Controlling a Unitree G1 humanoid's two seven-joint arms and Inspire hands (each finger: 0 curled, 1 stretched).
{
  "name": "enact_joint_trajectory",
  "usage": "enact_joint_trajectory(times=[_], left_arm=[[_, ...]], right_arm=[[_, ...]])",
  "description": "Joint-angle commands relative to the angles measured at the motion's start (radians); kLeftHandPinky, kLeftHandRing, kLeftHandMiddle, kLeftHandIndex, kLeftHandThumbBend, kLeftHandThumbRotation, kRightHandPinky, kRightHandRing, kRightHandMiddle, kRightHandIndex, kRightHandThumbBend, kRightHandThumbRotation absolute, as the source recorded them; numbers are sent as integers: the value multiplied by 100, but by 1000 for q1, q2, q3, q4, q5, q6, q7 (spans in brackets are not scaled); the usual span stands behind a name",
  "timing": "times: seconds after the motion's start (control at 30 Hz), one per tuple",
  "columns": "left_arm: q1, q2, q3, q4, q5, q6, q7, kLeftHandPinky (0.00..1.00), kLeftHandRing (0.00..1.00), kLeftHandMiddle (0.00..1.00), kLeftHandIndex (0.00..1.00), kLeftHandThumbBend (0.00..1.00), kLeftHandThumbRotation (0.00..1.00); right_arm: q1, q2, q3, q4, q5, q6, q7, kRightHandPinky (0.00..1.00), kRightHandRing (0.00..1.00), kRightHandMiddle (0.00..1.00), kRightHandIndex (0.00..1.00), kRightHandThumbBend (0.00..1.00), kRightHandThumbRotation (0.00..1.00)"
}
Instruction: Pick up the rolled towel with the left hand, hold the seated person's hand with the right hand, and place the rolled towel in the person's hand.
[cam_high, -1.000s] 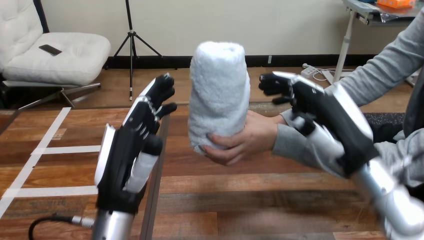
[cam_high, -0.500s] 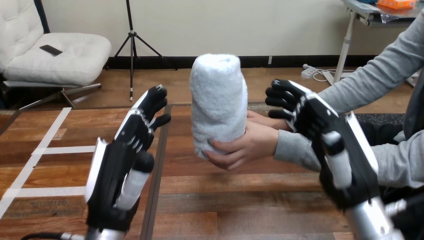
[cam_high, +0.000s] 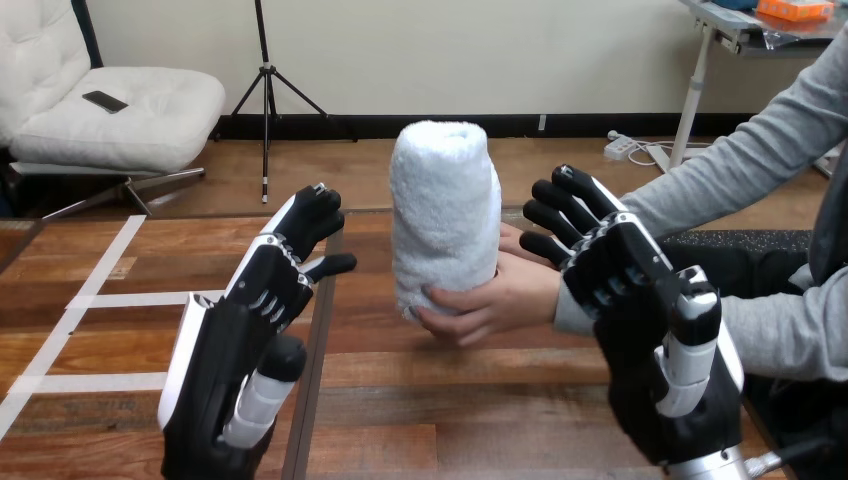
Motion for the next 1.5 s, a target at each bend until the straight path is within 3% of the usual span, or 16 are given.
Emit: enact_joint_trajectory(times=[0.0,0.17,0.8,1.47], left_arm=[[-24,-26,-15,-26,-51,-67,-7,76,86,86,84,88,85],[-24,-40,-17,-11,-52,-97,-4,71,82,83,80,81,82],[-26,-50,-35,15,-24,-132,11,71,82,82,78,71,82],[-21,-34,-44,-5,5,-104,37,74,85,84,82,69,85]], right_arm=[[-9,27,3,-59,28,6,20,94,94,93,92,90,100],[8,44,10,-64,53,18,49,98,99,97,96,91,100],[40,79,2,-53,22,16,69,100,100,100,100,84,100],[44,77,-5,-70,18,20,71,100,99,97,97,84,100]])
